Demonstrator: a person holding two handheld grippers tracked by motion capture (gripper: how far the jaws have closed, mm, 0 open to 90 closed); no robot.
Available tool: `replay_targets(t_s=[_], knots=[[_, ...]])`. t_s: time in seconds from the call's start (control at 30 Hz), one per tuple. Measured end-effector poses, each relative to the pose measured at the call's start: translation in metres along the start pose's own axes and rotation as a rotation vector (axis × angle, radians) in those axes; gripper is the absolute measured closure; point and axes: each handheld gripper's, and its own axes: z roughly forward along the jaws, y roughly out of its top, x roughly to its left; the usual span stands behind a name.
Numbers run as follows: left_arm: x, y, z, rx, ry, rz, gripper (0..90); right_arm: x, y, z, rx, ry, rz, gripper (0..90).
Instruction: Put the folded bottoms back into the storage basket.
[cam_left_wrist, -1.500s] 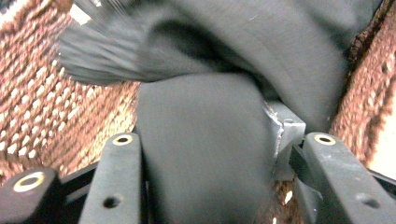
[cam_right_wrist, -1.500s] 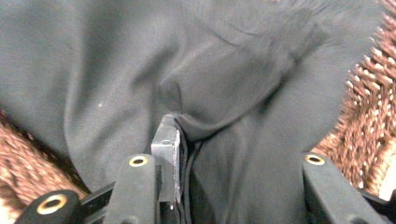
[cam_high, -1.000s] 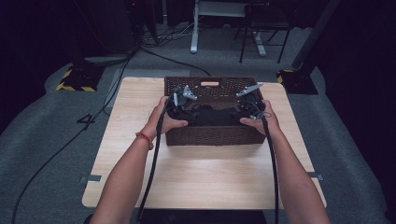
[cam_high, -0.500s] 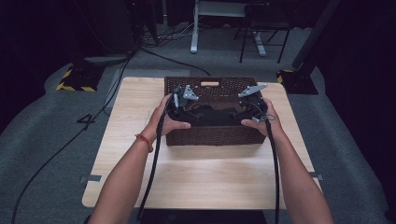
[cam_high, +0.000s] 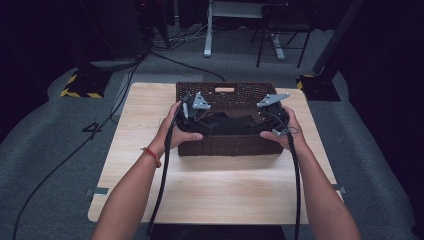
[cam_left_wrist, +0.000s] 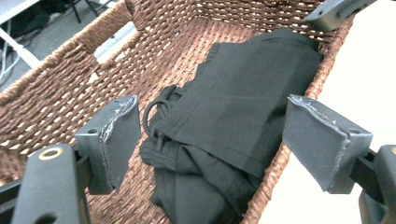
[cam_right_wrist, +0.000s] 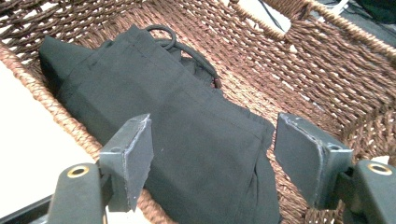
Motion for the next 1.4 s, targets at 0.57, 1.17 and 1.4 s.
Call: replay_targets(t_s=[0.57, 1.17, 1.4], knots=[[-0.021, -0.015, -0.022, -0.002, 0.003, 0.072, 18.9, 0.001, -0.027, -0.035, -0.054, -0.028, -0.008, 25.4], [-0.043, -0.053, -0.049, -0.007, -0.003, 0.112, 19.9, 0.012, -0.066, -0.065, -0.084, -0.079, -0.042, 25.5], [-0.050, -0.074, -0.051, 0.011, -0.003, 0.109, 19.2, 0.015, -0.085, -0.069, -0.071, -0.094, -0.047, 25.5]])
